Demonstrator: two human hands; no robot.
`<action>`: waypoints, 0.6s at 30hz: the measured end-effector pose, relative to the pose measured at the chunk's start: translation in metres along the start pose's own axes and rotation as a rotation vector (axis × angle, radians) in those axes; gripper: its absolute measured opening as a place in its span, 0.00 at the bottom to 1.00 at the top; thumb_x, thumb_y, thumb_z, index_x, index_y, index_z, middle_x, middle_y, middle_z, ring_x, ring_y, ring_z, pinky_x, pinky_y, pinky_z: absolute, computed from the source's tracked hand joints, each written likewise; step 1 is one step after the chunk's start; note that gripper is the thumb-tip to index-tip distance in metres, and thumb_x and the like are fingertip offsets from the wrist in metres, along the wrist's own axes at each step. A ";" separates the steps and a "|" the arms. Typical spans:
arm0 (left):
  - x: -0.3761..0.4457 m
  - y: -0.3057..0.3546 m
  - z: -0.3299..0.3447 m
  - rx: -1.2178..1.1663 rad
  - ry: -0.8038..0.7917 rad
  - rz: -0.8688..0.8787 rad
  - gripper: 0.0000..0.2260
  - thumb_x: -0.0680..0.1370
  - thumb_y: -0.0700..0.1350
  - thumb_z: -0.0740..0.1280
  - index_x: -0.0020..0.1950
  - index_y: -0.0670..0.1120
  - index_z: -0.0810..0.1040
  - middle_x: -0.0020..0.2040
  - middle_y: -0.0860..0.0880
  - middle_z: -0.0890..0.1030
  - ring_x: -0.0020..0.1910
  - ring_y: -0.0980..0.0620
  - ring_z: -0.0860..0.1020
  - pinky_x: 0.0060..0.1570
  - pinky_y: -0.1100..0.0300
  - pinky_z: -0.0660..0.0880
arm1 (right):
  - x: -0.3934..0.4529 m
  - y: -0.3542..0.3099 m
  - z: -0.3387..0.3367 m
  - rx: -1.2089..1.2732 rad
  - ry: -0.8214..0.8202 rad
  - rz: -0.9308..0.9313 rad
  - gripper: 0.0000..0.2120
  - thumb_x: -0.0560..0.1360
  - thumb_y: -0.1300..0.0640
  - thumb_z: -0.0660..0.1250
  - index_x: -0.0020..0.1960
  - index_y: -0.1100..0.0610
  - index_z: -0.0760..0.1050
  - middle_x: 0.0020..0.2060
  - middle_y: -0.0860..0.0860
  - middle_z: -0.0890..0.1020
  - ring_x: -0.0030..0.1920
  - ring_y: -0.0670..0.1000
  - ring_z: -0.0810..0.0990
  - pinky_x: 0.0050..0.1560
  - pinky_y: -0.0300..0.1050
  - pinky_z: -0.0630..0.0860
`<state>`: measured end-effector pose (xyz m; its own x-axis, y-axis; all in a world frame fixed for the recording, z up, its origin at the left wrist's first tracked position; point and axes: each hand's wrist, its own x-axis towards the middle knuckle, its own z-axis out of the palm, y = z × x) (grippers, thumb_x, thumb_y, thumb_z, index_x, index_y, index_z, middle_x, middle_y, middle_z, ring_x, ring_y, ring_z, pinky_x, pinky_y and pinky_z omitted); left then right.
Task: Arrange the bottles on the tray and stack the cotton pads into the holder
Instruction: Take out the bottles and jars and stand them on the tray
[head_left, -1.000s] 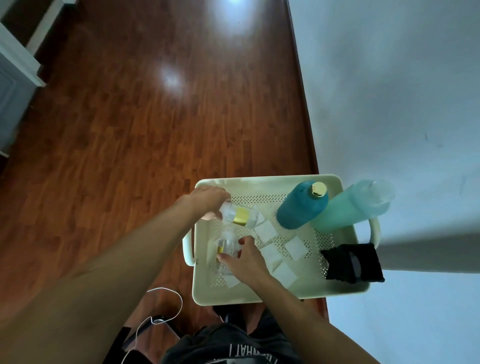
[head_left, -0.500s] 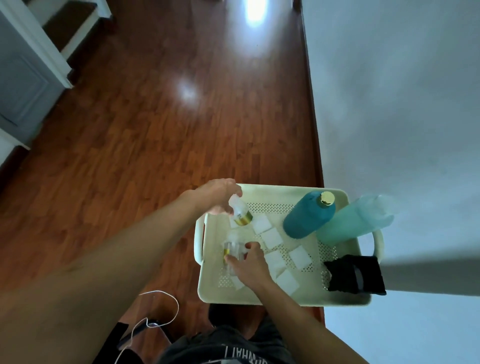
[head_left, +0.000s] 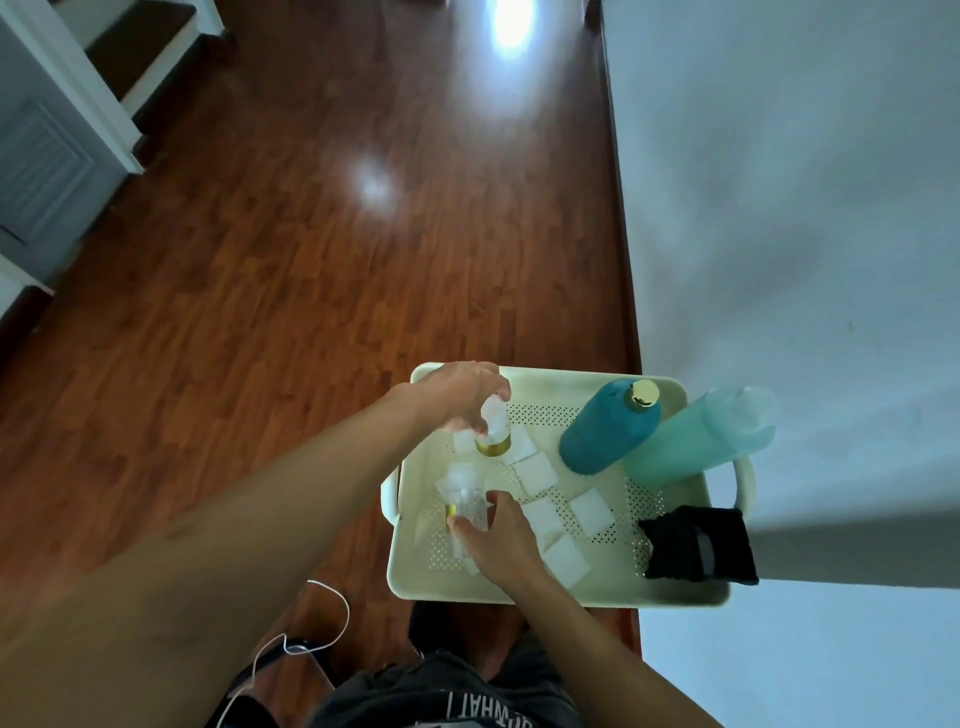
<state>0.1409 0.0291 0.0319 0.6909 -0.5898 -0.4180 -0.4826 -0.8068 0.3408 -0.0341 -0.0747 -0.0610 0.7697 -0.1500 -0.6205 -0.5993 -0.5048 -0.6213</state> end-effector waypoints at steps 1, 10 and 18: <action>0.001 0.003 0.000 0.011 -0.006 0.006 0.28 0.73 0.48 0.78 0.71 0.52 0.74 0.67 0.52 0.74 0.63 0.47 0.75 0.54 0.55 0.74 | -0.002 0.003 -0.003 0.013 -0.012 -0.004 0.39 0.68 0.36 0.70 0.73 0.53 0.67 0.65 0.48 0.76 0.63 0.50 0.76 0.59 0.43 0.73; -0.005 0.007 0.003 0.010 -0.046 0.051 0.28 0.72 0.47 0.79 0.70 0.53 0.74 0.63 0.54 0.75 0.59 0.48 0.76 0.52 0.55 0.75 | -0.020 0.033 -0.037 0.046 -0.066 -0.116 0.18 0.66 0.38 0.70 0.51 0.47 0.76 0.45 0.43 0.80 0.41 0.40 0.78 0.38 0.34 0.72; -0.015 0.005 0.012 -0.001 -0.078 0.065 0.30 0.71 0.48 0.79 0.70 0.51 0.73 0.63 0.53 0.76 0.61 0.49 0.75 0.50 0.59 0.69 | -0.021 0.050 -0.051 0.009 -0.015 -0.155 0.23 0.62 0.44 0.74 0.54 0.49 0.72 0.51 0.46 0.74 0.46 0.43 0.77 0.41 0.37 0.73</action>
<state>0.1216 0.0333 0.0296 0.6140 -0.6420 -0.4591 -0.5247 -0.7666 0.3702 -0.0690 -0.1401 -0.0542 0.8497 -0.0584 -0.5240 -0.4757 -0.5136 -0.7141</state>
